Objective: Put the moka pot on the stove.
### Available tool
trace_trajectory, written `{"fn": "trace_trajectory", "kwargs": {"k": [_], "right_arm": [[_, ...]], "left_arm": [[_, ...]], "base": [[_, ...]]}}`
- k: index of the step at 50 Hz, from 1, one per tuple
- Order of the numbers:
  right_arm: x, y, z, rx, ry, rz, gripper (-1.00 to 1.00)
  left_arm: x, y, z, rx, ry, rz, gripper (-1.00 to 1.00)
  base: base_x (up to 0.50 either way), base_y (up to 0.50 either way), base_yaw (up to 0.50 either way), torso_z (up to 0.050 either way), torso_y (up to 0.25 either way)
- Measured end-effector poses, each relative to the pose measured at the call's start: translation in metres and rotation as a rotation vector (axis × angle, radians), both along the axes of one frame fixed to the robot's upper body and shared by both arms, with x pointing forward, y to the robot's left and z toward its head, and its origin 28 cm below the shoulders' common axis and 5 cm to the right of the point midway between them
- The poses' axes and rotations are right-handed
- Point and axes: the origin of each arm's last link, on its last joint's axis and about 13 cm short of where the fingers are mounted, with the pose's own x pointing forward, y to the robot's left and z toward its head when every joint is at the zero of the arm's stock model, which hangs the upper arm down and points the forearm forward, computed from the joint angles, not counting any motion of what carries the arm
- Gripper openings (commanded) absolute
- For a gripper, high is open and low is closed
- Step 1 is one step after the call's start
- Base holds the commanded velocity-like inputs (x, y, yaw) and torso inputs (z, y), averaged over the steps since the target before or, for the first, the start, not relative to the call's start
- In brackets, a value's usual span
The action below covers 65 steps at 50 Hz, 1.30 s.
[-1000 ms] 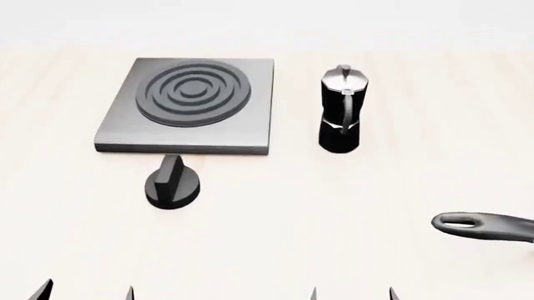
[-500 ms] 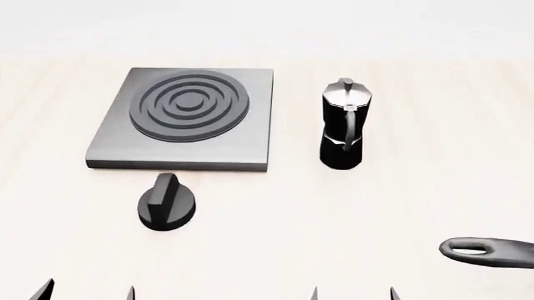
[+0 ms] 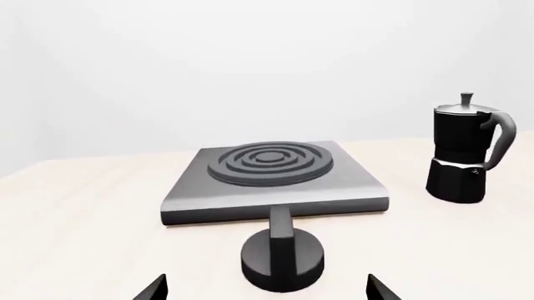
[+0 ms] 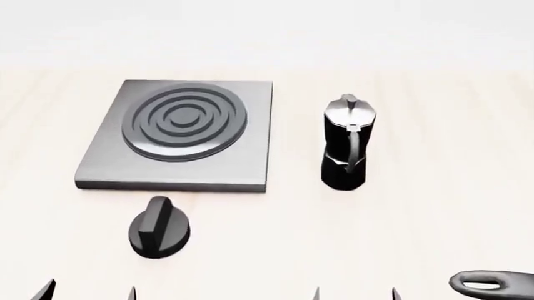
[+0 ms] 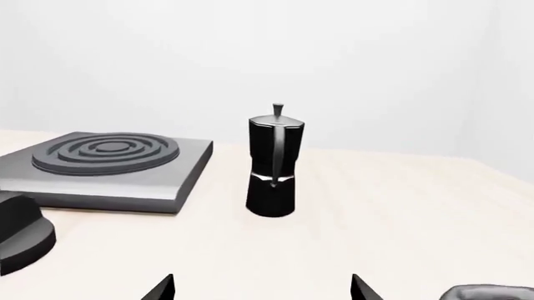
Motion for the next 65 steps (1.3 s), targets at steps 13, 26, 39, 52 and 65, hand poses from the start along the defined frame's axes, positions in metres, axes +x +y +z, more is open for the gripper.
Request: {"fn": "trace_trajectory", "kwargs": {"k": [13, 26, 39, 52, 65], "right_arm": [[0.0001, -0.0004, 0.0, 0.003, 0.001, -0.001, 1.0], [0.0007, -0.0004, 0.0002, 0.004, 0.001, 0.0, 1.0], [0.0003, 0.0004, 0.0003, 0.004, 0.0, 0.004, 1.0], [0.0002, 0.0011, 0.0002, 0.003, 0.0, 0.007, 1.0], [-0.0003, 0.0014, 0.0001, 0.003, 0.001, 0.008, 1.0]], "left_arm": [[0.0004, -0.0002, -0.0001, 0.0, 0.002, -0.001, 1.0], [0.0009, -0.0003, 0.0001, -0.002, 0.001, -0.004, 1.0], [0.0004, -0.0004, 0.0004, -0.001, 0.0, -0.006, 1.0], [0.0003, -0.0002, 0.0008, -0.001, -0.001, -0.008, 1.0], [-0.0002, -0.0002, 0.0005, -0.002, 0.001, -0.01, 1.0]], "base": [[0.16, 0.0, 0.0, 0.0, 0.0], [0.16, 0.0, 0.0, 0.0, 0.0], [0.16, 0.0, 0.0, 0.0, 0.0], [0.17, 0.0, 0.0, 0.0, 0.0], [0.16, 0.0, 0.0, 0.0, 0.0]]}}
